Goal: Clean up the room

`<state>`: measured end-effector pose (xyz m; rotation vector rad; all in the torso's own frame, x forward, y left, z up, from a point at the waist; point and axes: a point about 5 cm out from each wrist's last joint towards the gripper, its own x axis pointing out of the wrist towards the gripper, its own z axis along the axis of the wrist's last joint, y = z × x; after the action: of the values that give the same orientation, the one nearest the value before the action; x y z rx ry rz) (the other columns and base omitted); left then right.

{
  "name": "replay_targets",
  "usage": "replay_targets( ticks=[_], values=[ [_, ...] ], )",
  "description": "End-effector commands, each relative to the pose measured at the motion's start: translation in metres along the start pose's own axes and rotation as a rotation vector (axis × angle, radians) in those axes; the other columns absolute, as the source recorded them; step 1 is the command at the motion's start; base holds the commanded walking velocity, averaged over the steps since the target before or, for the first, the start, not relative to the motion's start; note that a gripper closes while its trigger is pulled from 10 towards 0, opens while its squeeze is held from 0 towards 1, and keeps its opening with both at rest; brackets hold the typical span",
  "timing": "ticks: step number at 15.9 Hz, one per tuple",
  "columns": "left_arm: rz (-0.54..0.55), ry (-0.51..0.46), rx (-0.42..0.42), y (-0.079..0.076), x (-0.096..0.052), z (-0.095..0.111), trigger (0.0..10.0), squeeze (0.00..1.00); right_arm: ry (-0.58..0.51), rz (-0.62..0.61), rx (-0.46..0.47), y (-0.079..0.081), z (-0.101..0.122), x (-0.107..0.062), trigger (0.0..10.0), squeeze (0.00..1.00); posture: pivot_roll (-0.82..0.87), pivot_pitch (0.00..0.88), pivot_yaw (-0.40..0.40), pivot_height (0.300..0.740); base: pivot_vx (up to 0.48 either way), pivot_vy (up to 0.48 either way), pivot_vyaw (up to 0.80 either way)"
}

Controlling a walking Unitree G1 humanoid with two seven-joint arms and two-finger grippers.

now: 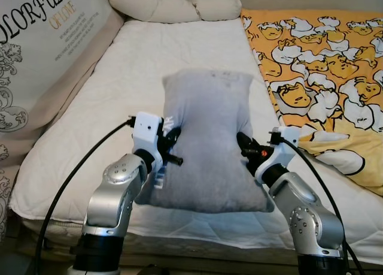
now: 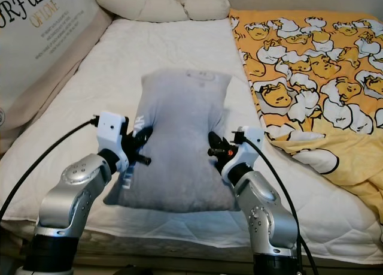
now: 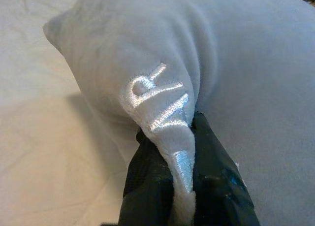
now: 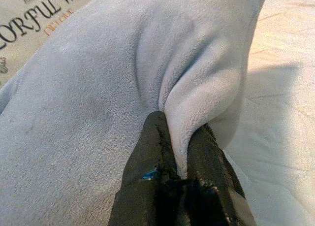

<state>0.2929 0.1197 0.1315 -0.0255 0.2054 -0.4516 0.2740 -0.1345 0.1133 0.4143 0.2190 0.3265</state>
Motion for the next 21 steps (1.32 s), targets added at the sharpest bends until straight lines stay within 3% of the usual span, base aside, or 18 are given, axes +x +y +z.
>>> replay_targets(
  ticks=[1,8,21],
  values=[
    [0.021,-0.037,0.050,0.002,-0.002,0.009,10.0,0.00,-0.016,-0.013,-0.005,-0.003,0.002,-0.001,10.0,0.00,-0.09,0.000,0.019,0.740,0.000,0.262,0.00],
    [0.011,-0.024,0.085,0.001,0.001,0.011,10.0,0.00,-0.007,-0.044,-0.054,-0.004,0.000,-0.002,10.0,0.00,-0.10,0.000,0.028,0.740,0.000,0.285,0.00],
    [0.010,-0.017,0.109,0.005,0.008,0.017,10.0,0.00,-0.013,-0.061,-0.025,-0.004,-0.004,0.006,10.0,0.00,-0.09,0.000,0.058,0.740,0.000,0.329,0.00]
  ],
)
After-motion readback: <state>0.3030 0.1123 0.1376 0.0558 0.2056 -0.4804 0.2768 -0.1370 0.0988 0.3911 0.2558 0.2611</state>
